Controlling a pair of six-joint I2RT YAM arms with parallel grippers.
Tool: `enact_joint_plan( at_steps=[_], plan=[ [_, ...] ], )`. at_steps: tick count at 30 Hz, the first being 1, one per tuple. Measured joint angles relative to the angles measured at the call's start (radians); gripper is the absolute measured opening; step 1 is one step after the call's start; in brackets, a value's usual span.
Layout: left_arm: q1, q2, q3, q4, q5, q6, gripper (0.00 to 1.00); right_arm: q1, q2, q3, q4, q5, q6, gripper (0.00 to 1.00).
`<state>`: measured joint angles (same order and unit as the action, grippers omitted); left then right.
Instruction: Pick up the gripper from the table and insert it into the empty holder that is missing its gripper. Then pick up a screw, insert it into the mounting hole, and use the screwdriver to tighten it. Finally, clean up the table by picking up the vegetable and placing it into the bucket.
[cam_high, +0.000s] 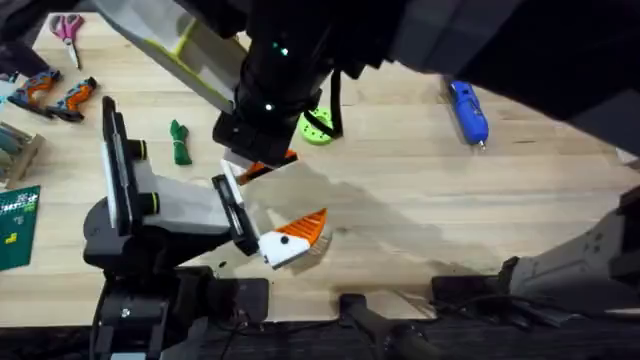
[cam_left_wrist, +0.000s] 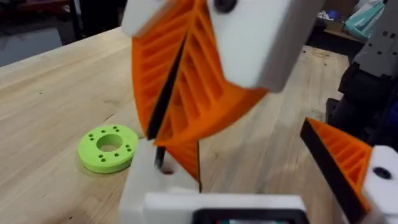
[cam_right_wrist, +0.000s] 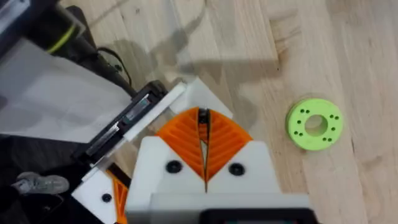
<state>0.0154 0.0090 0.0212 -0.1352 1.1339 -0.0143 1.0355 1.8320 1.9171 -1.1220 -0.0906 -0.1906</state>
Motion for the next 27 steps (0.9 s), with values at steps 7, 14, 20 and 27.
enact_joint_plan(
  at_steps=[7, 14, 20, 27],
  plan=[
    [0.000, 0.000, 0.000, 0.000, 0.000, -0.002, 0.976, 0.000, 0.000, 0.001, -0.011, 0.000, 0.011, 0.006],
    [0.000, 0.000, 0.000, 0.000, 0.000, -0.002, 0.976, 0.000, 0.000, 0.003, -0.022, 0.000, 0.012, 0.006],
    [0.000, 0.000, 0.000, 0.000, 0.000, -0.002, 0.976, 0.000, 0.000, 0.004, -0.026, 0.000, 0.015, 0.006],
    [0.000, 0.000, 0.000, 0.000, 0.000, -0.002, 0.977, 0.000, 0.000, 0.004, -0.031, 0.000, 0.015, 0.006]
  ],
)
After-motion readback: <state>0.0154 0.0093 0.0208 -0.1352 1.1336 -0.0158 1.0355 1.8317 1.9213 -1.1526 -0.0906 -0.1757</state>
